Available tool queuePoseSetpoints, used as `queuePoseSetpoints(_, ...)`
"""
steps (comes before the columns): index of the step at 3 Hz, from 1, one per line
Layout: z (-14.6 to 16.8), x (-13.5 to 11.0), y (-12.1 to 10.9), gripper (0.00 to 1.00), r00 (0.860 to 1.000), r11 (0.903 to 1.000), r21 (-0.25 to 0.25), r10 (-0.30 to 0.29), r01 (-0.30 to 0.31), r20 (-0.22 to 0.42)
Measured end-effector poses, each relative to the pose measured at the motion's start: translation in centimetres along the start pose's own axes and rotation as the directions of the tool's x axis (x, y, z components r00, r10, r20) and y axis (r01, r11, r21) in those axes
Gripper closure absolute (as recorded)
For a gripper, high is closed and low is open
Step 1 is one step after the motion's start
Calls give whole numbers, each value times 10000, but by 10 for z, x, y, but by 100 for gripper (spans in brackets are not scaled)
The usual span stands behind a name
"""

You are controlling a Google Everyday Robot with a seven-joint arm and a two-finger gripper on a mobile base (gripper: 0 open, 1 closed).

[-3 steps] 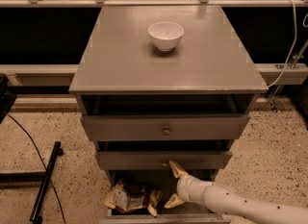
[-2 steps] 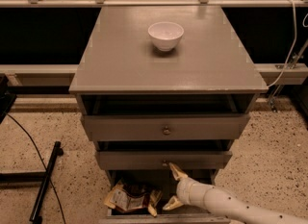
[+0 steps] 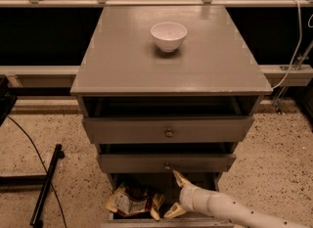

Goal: Pick brown chip bag from bottom drawer and place on counter

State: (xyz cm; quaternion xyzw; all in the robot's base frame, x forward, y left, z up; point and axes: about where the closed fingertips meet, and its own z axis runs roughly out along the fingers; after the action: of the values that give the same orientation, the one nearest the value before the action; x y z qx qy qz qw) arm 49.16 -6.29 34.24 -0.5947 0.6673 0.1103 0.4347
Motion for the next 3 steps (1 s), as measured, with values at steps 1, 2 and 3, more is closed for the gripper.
queuePoseSetpoints(1,-4,6,16,0,9913,9908,-480,1282,-1267,299)
queuePoseSetpoints(2,0,15,35,0,9709,9667,-1067,2372,-2326,328)
queuePoseSetpoints(3,48,42,63,0,9557,9452,-1443,2942,-2928,-125)
